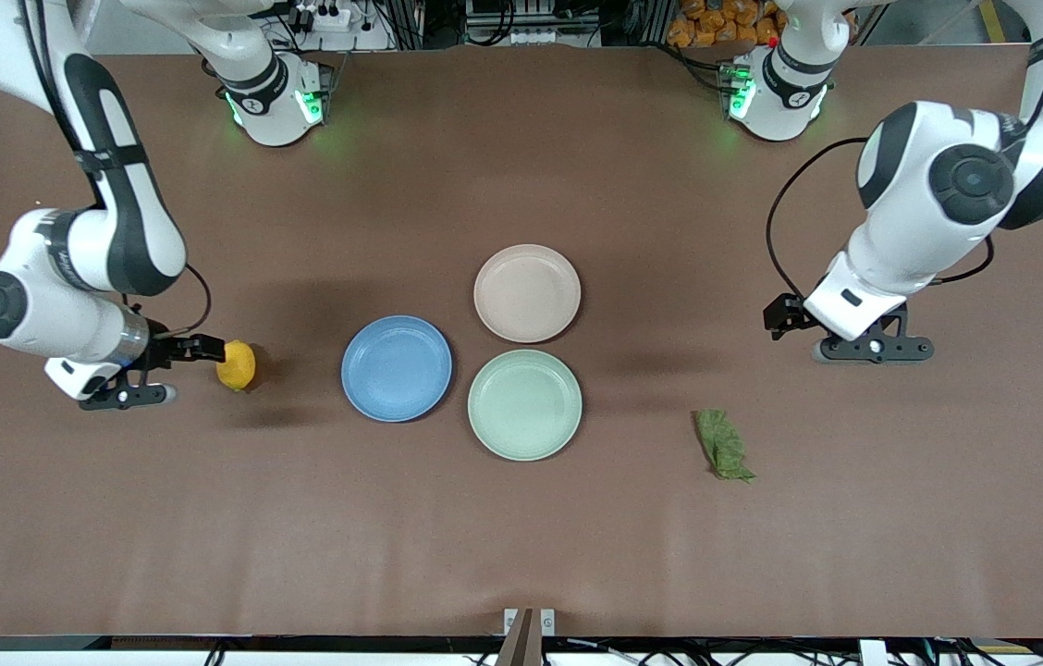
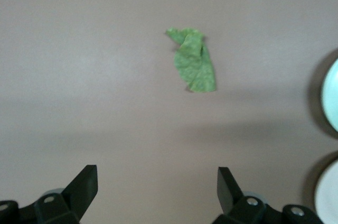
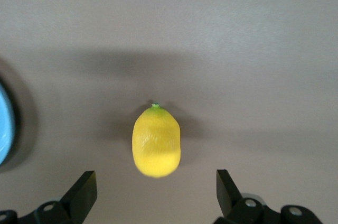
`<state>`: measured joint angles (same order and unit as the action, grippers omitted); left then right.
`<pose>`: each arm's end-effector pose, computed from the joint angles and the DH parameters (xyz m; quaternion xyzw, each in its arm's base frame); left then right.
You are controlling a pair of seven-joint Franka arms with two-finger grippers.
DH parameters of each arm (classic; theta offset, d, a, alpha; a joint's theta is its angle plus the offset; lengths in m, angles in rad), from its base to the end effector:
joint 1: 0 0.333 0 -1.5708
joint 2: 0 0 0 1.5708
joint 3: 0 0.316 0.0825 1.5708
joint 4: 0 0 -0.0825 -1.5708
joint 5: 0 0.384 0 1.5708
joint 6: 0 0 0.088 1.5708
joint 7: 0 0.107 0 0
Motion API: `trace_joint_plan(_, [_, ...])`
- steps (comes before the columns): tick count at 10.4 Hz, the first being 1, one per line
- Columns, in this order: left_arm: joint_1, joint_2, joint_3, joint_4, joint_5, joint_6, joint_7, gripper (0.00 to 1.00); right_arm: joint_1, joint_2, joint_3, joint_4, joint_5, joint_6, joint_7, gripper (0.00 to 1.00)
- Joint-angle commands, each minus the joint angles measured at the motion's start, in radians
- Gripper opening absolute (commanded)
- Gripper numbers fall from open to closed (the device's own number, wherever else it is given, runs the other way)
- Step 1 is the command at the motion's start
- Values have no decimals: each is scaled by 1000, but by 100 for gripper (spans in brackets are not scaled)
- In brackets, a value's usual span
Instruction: Pick lemon and lettuce from blue and beige plates
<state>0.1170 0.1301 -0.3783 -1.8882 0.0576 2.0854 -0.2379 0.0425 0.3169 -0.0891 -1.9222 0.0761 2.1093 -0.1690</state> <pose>0.5809 -0.1449 0.4482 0.9990 -0.0225 0.0376 0.0078 0.6025 -0.0223 0.3176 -0.9970 -0.0408 0.0617 0.0241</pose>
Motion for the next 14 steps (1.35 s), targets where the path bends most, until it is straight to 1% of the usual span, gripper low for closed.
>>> trace_joint_plan(1, [-104, -111, 126, 17, -53, -73, 100, 100, -4, -68, -12, 37, 24, -112, 0, 100])
trace_joint_plan(2, [-127, -150, 154, 18, -55, -97, 136, 100, -3, -97, -12, 55, 24, -162, 70, 100])
trace_joint_plan(3, [-125, -177, 156, 24, -55, -137, 162, 100, 8, -116, -5, 87, 21, -211, 170, 100])
trace_joint_plan(4, [-122, -207, 156, 43, -55, -180, 176, 100, 19, -117, 0, 127, 19, -259, 224, 100])
trace_joint_plan(5, [-123, -205, 156, 105, -55, -283, 178, 100, 23, -131, 0, 149, 19, -284, 233, 100])
trace_joint_plan(6, [-126, -202, 156, 153, -55, -357, 177, 100, 30, -154, 2, 169, 19, -305, 233, 100])
trace_joint_plan(9, [-129, -208, 156, 191, -59, -468, 177, 100, 28, -159, -3, 337, 17, -448, 221, 100])
trace_joint_plan(10, [-125, -213, 156, 195, -68, -490, 177, 100, 30, -163, -3, 365, 21, -475, 220, 100])
trace_joint_plan(12, [-123, -208, 157, 198, -90, -490, 175, 100, 30, -162, -9, 422, 11, -546, 229, 100])
trace_joint_plan(13, [-123, -193, 157, 213, -90, -490, 175, 100, 30, -165, -11, 437, 8, -555, 232, 100])
trace_joint_plan(14, [-122, -173, 157, 248, -90, -493, 173, 100, 34, -167, -9, 449, 7, -575, 233, 100])
